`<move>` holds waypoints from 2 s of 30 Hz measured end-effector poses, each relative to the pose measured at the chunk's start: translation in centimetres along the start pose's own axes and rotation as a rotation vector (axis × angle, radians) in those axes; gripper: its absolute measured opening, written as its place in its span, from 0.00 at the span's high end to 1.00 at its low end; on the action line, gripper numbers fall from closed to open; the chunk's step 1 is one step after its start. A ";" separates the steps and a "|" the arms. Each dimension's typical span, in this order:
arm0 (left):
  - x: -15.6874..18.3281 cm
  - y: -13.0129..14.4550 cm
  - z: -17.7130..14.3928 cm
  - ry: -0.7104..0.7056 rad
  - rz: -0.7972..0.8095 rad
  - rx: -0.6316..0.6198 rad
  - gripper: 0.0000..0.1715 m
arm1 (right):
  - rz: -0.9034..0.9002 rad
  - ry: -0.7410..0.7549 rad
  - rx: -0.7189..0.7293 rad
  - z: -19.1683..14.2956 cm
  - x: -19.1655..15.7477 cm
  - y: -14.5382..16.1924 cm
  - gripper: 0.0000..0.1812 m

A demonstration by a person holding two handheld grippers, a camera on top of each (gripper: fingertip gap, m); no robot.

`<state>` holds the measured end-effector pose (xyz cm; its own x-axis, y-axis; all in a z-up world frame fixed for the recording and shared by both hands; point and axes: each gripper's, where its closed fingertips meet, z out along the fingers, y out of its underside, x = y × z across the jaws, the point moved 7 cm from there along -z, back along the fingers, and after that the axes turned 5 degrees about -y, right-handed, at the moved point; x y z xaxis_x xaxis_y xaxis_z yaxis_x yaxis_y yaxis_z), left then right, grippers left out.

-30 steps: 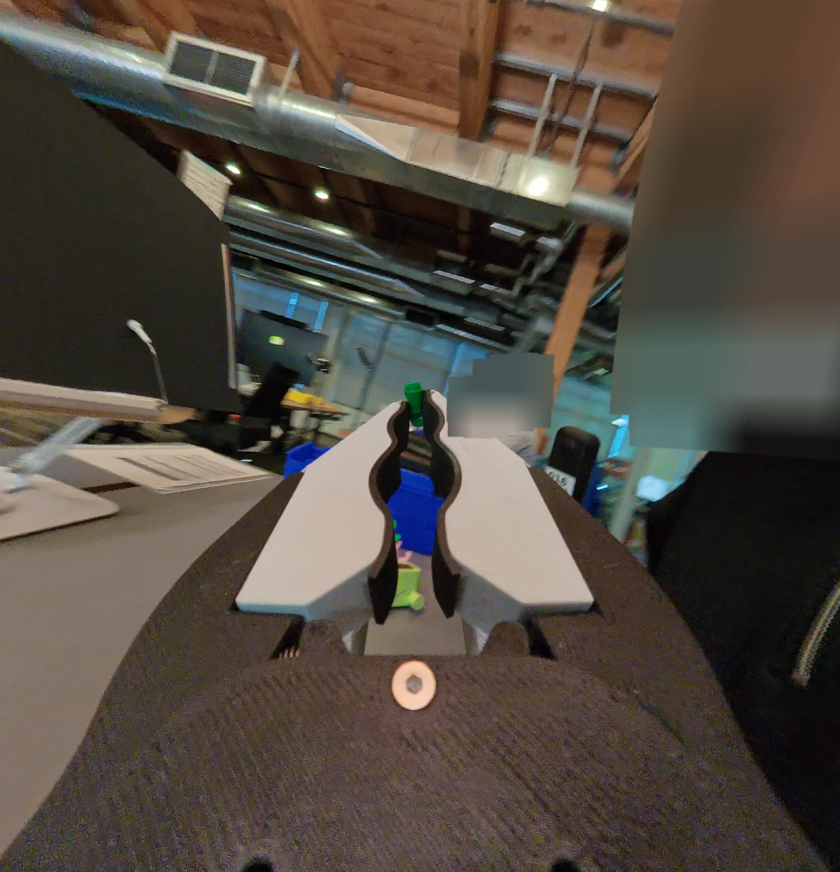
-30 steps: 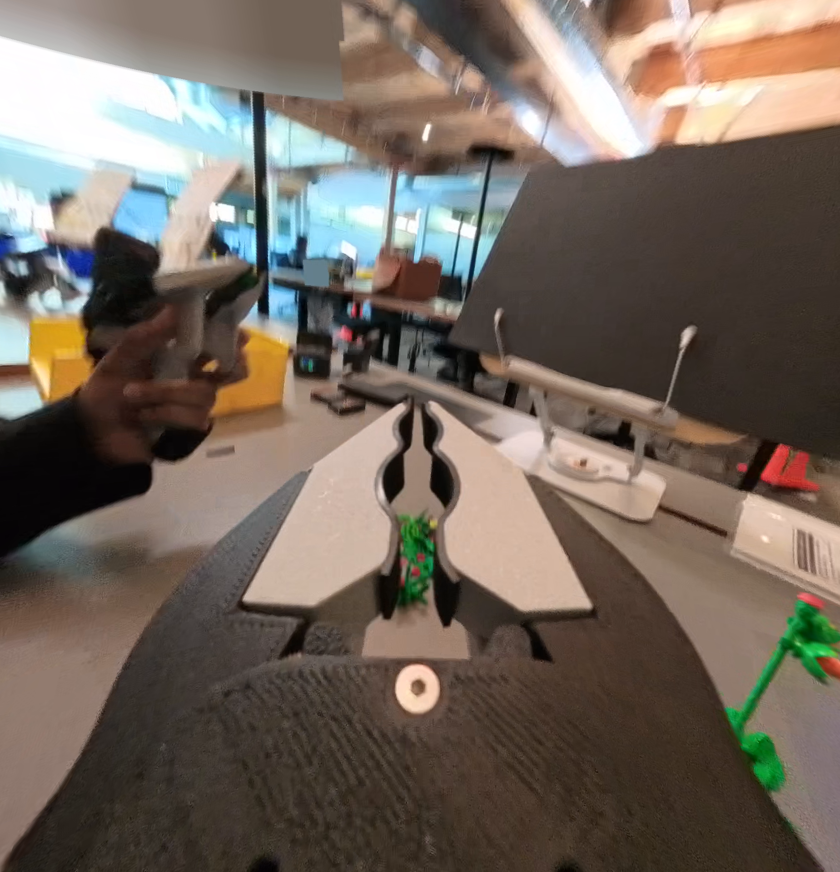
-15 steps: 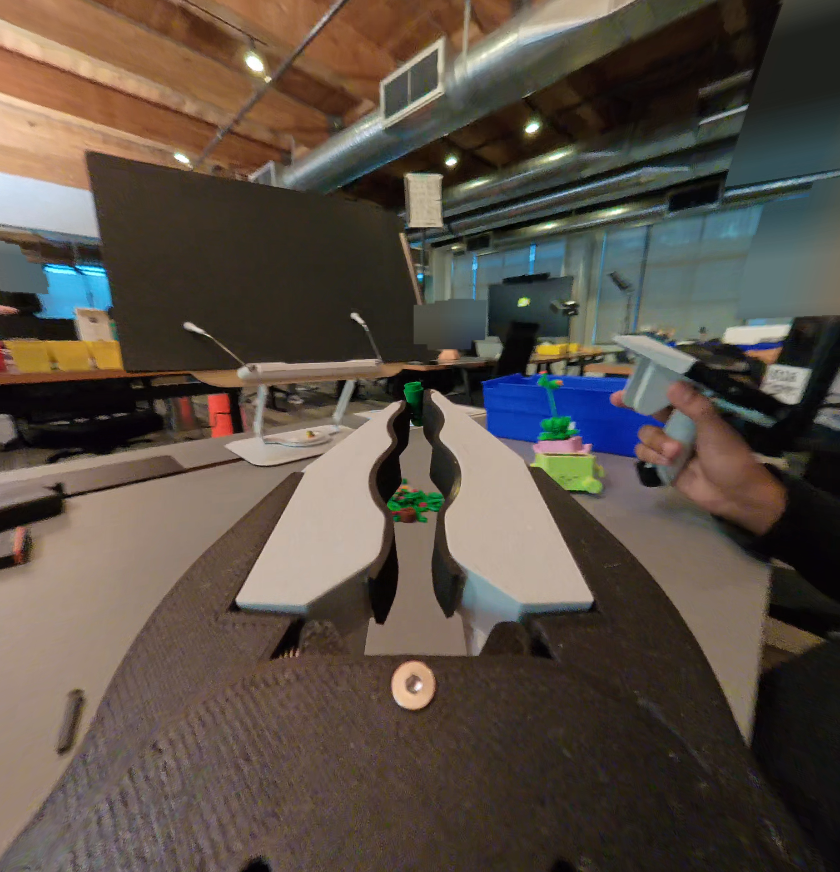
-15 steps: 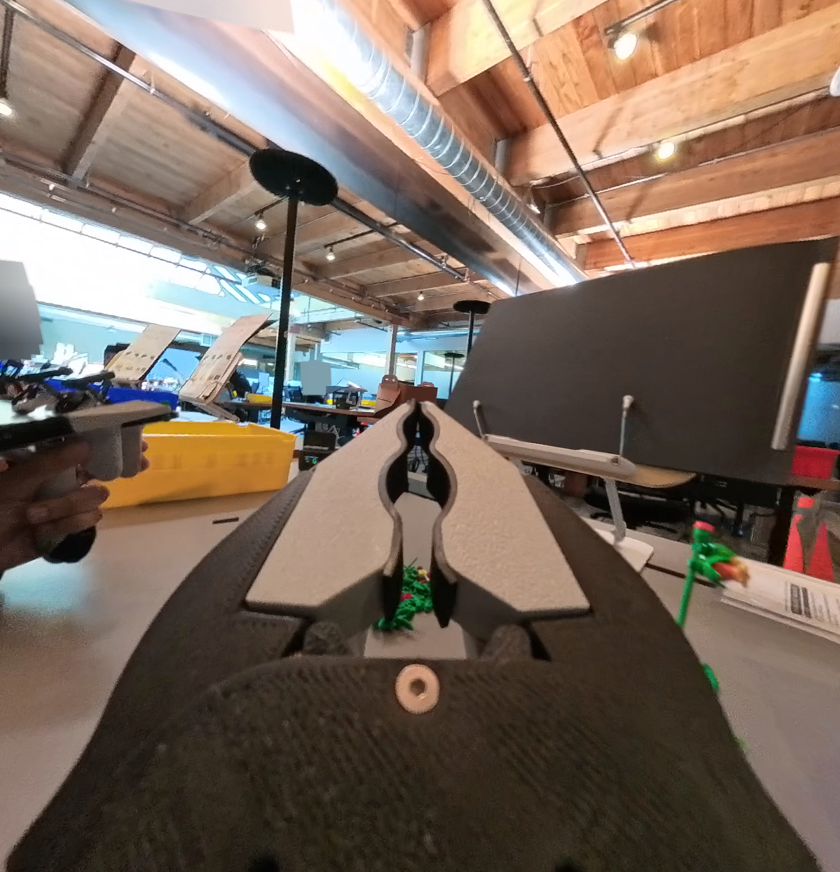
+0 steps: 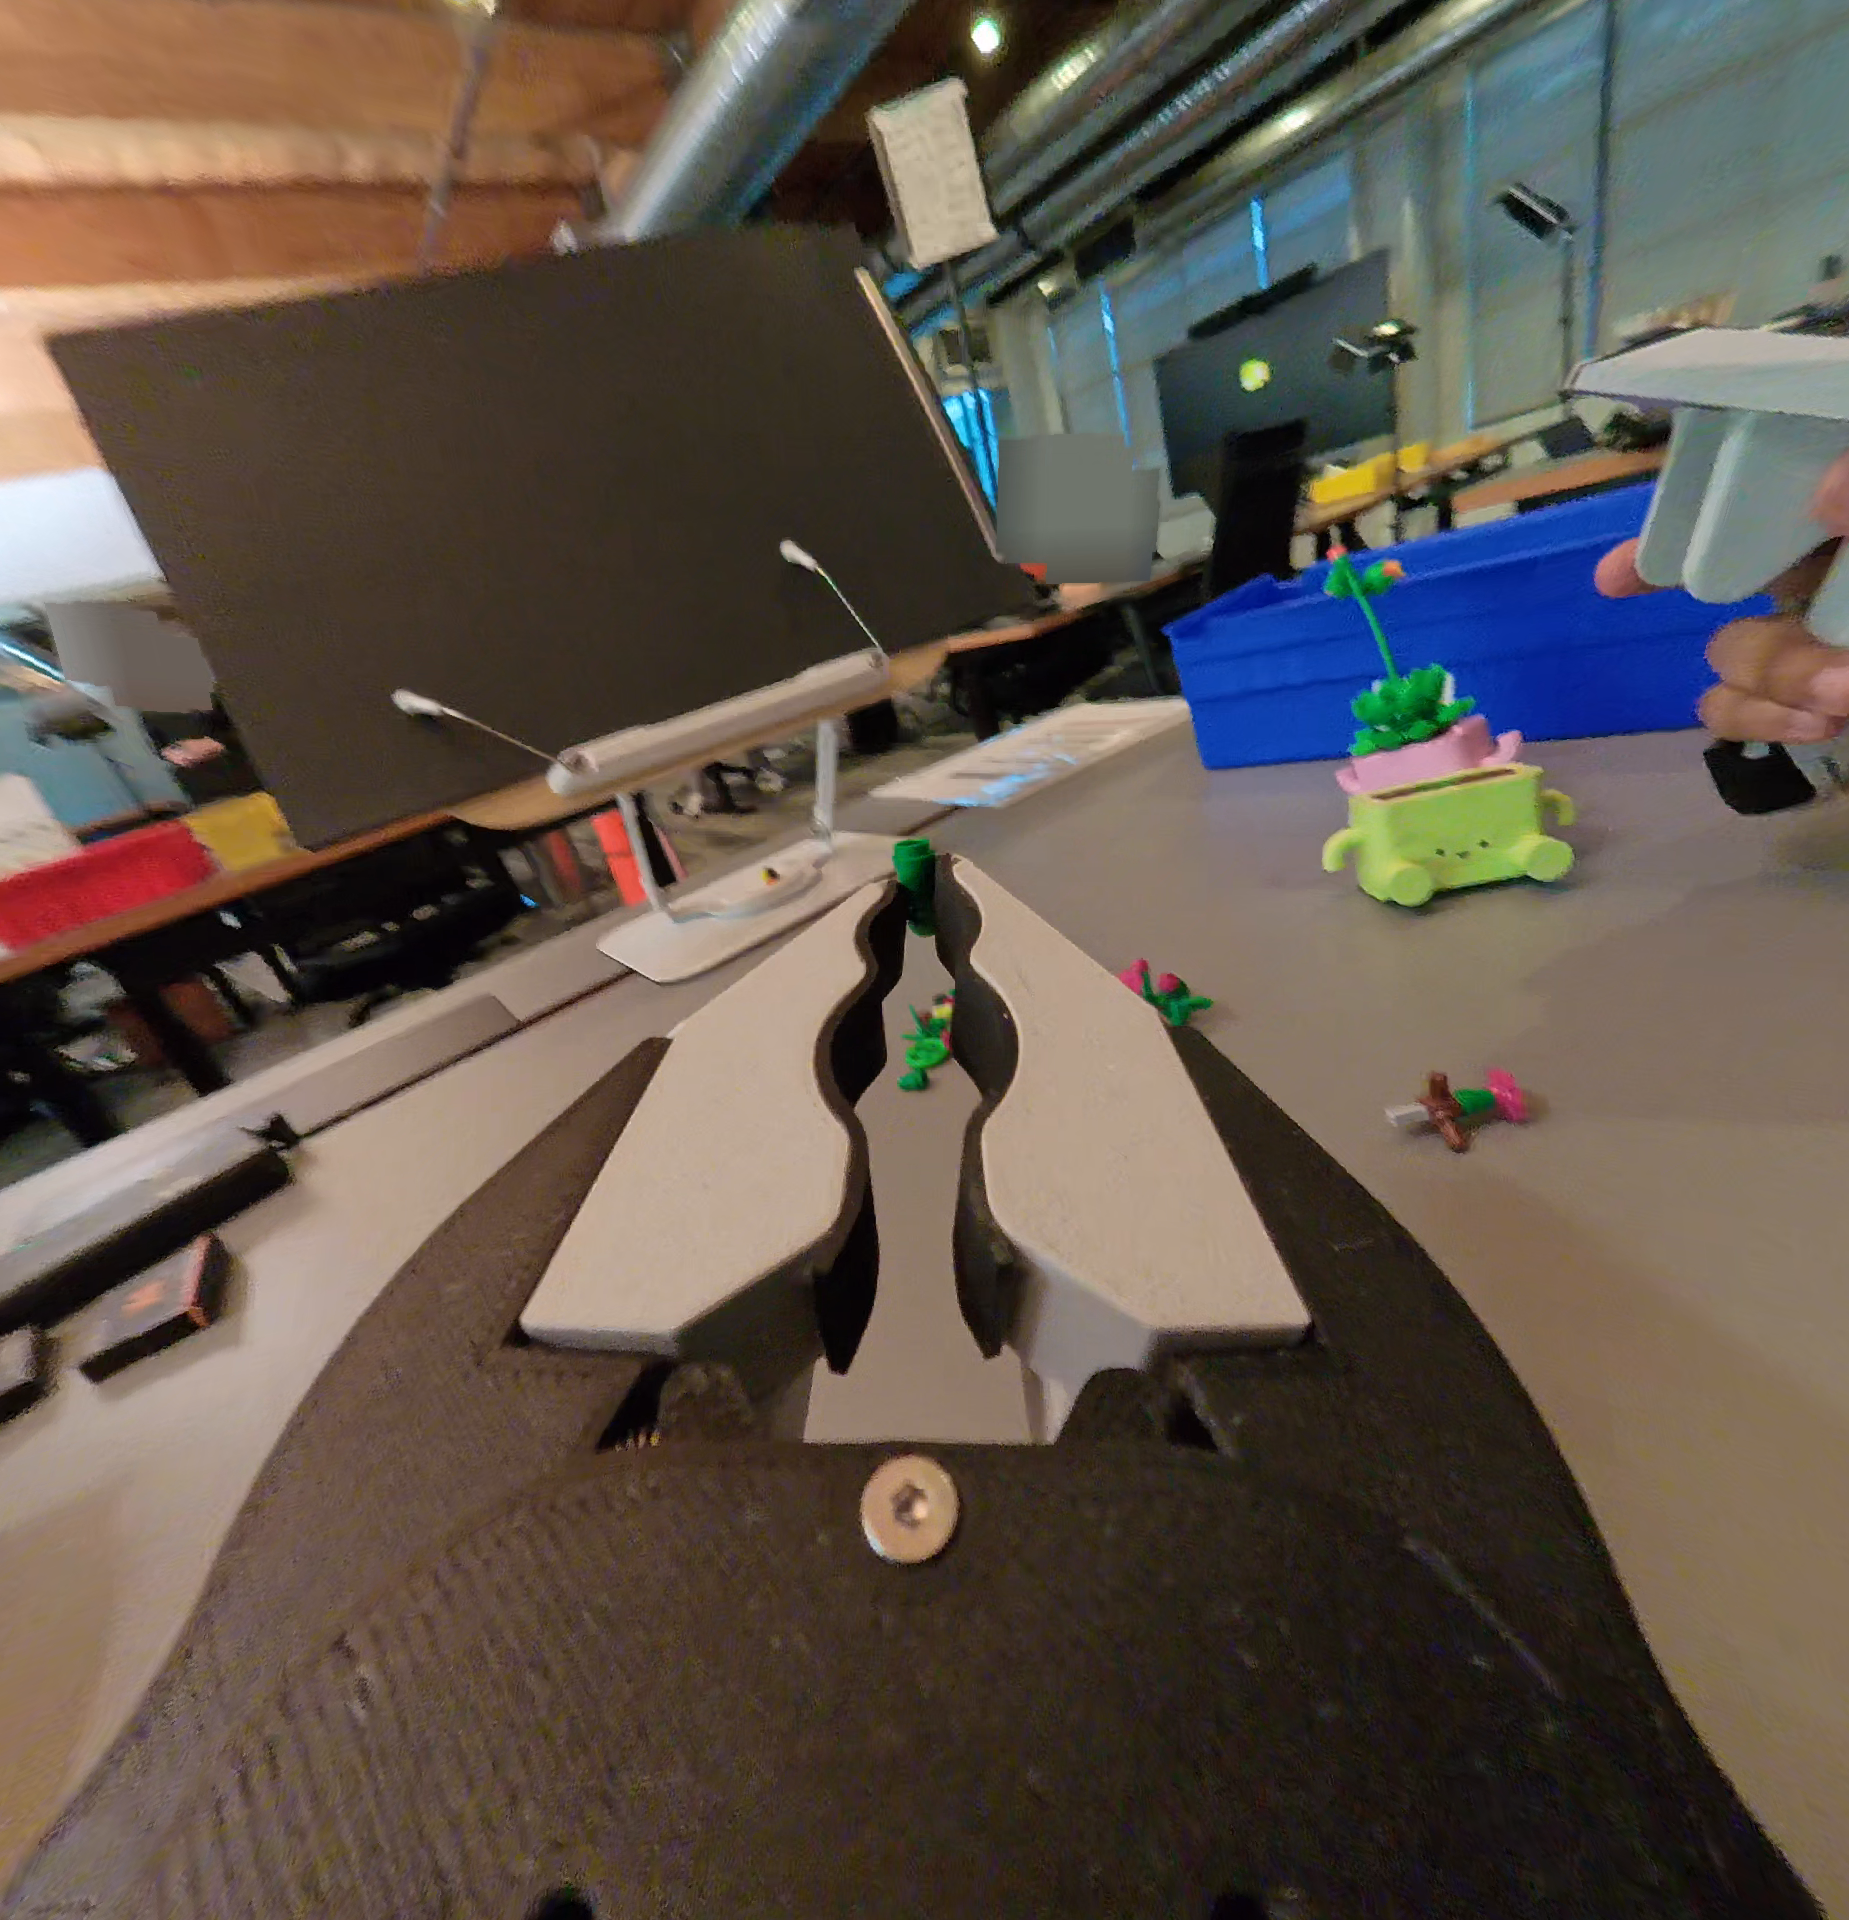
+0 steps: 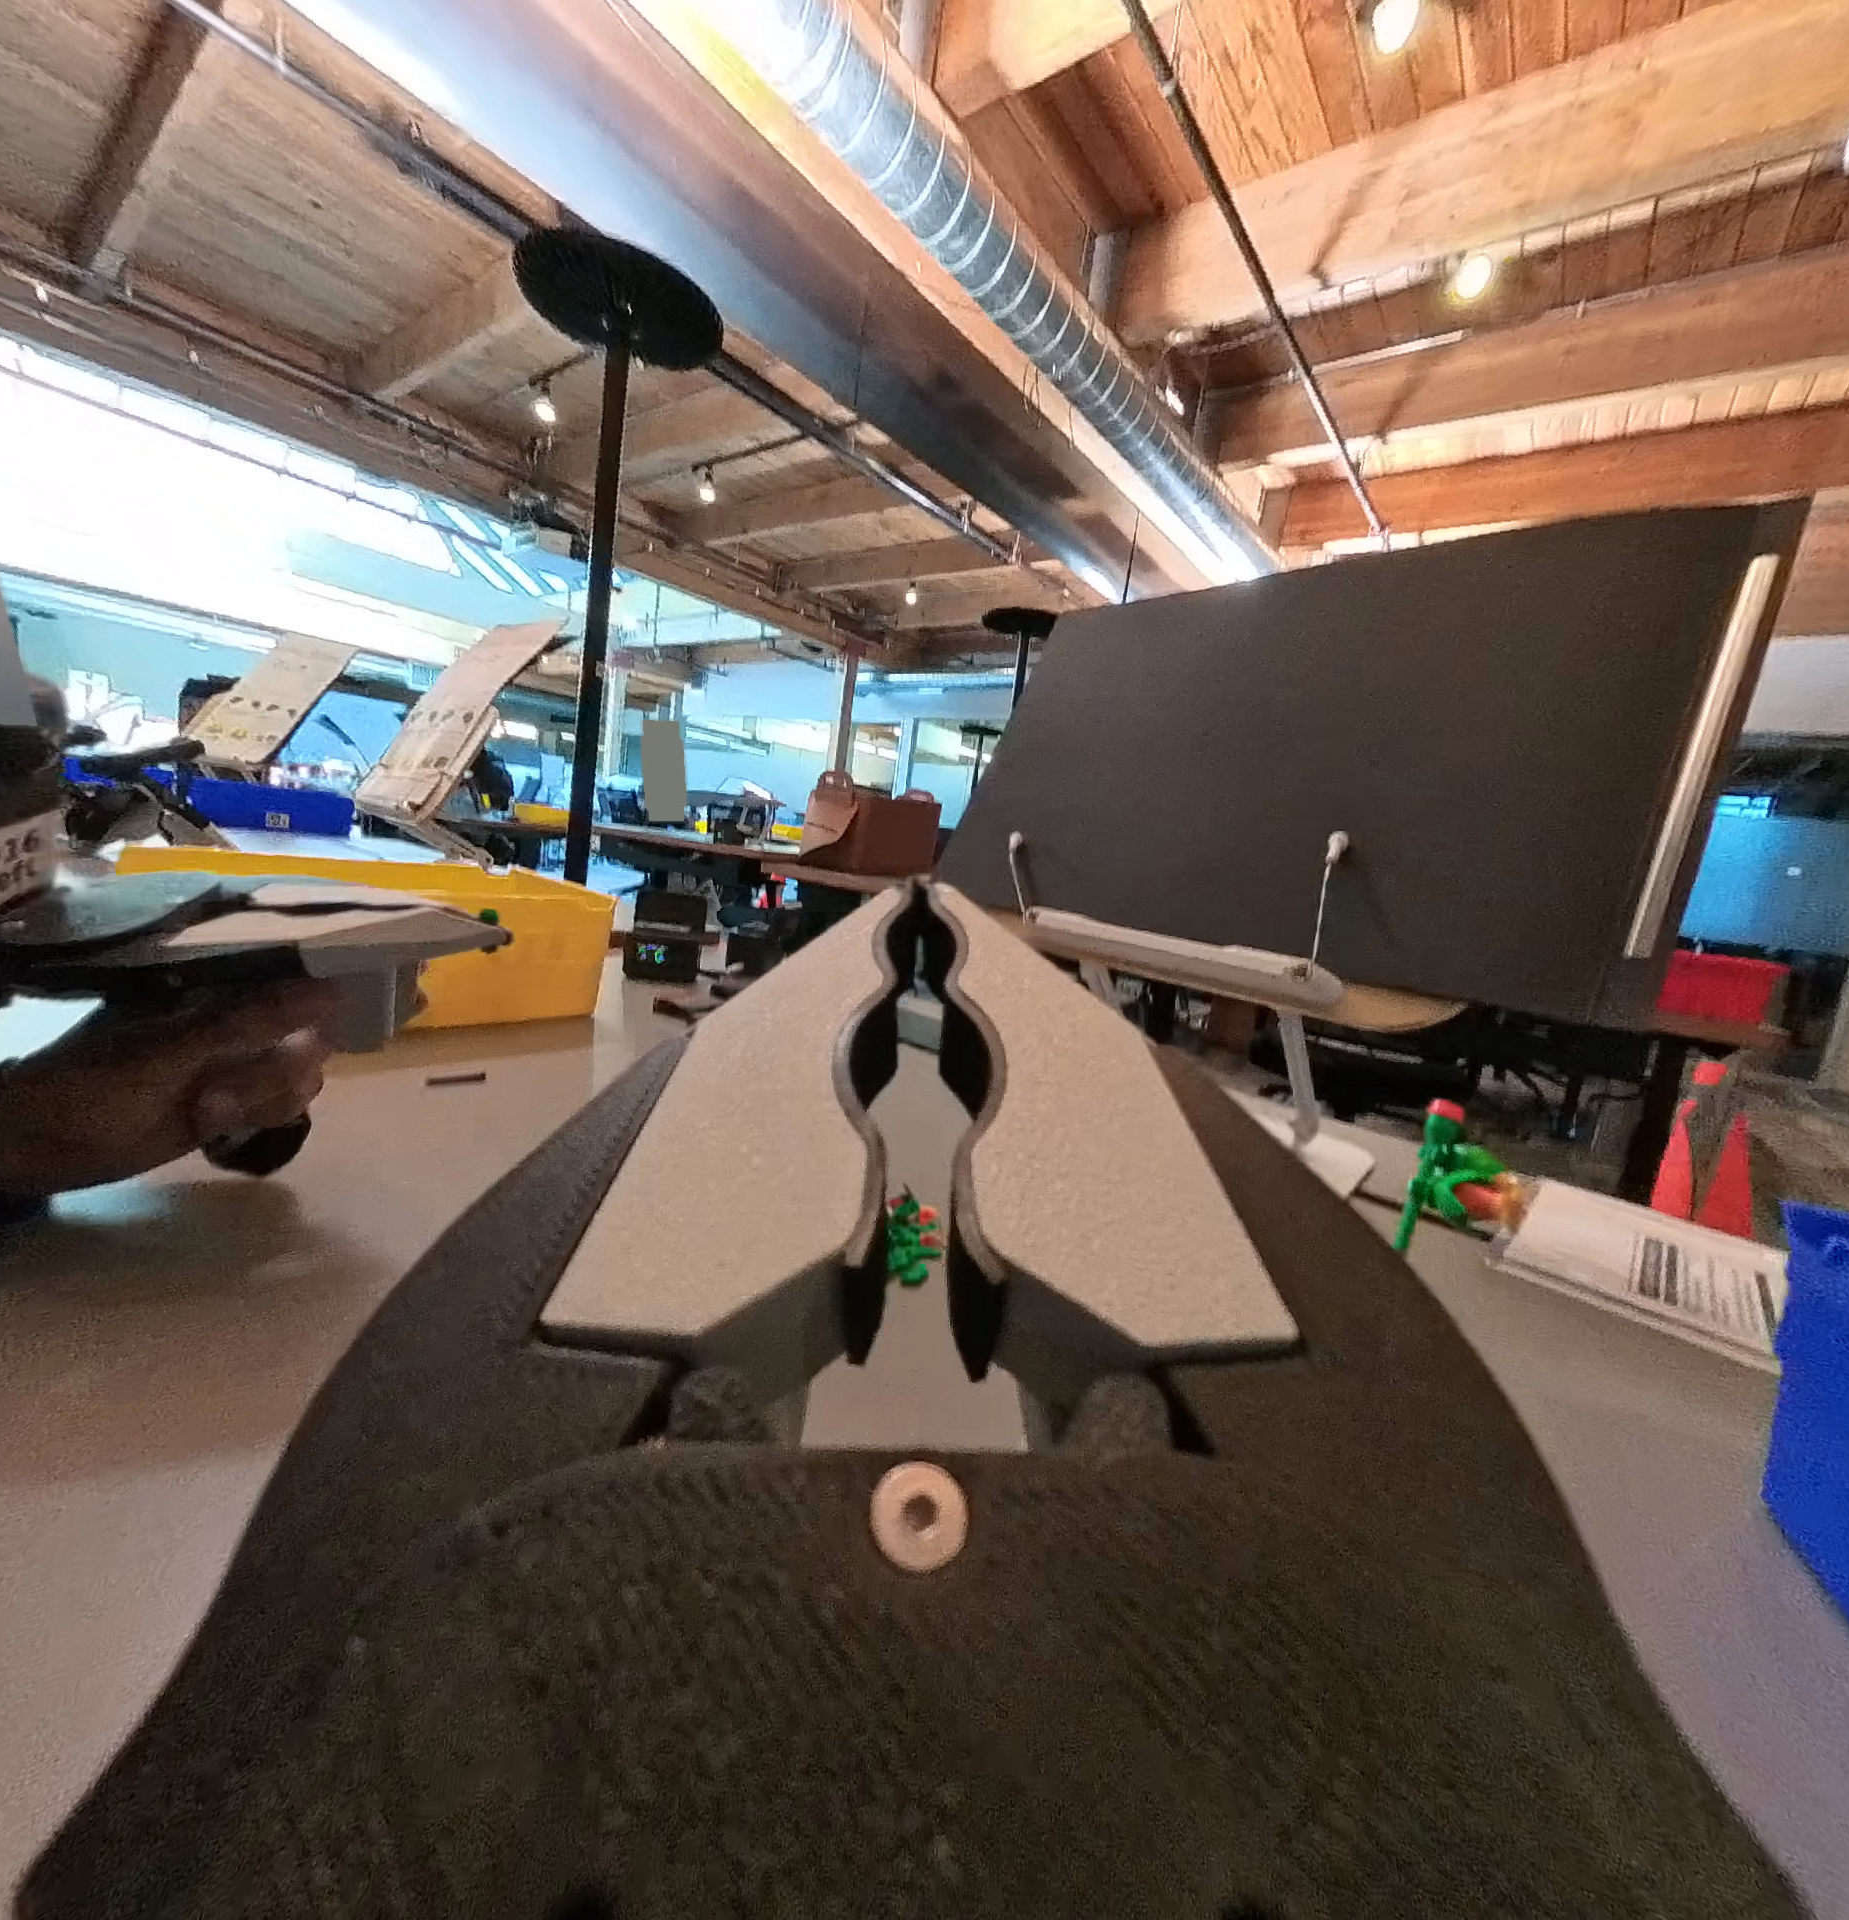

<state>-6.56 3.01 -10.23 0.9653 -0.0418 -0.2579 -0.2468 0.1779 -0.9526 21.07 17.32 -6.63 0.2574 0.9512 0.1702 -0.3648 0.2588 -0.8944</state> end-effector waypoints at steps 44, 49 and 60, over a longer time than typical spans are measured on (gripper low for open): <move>1.0 -2.7 3.0 0.289 -0.351 0.037 0.99 | -0.101 -0.437 -0.216 7.6 -3.6 0.3 1.00; -0.4 -0.2 5.9 0.306 -0.524 -0.221 0.99 | 0.016 -0.458 -0.494 10.1 -1.3 4.2 1.00; -1.1 3.3 15.9 0.369 -0.412 -0.336 0.99 | 0.365 -0.489 -0.494 10.6 -3.6 9.4 0.91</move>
<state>-7.07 19.31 -10.54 0.9084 -0.3868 0.1585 0.0670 -0.2397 -0.9685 7.23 18.10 -11.25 -0.2675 0.9573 -0.1096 0.1193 -0.0800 -0.9896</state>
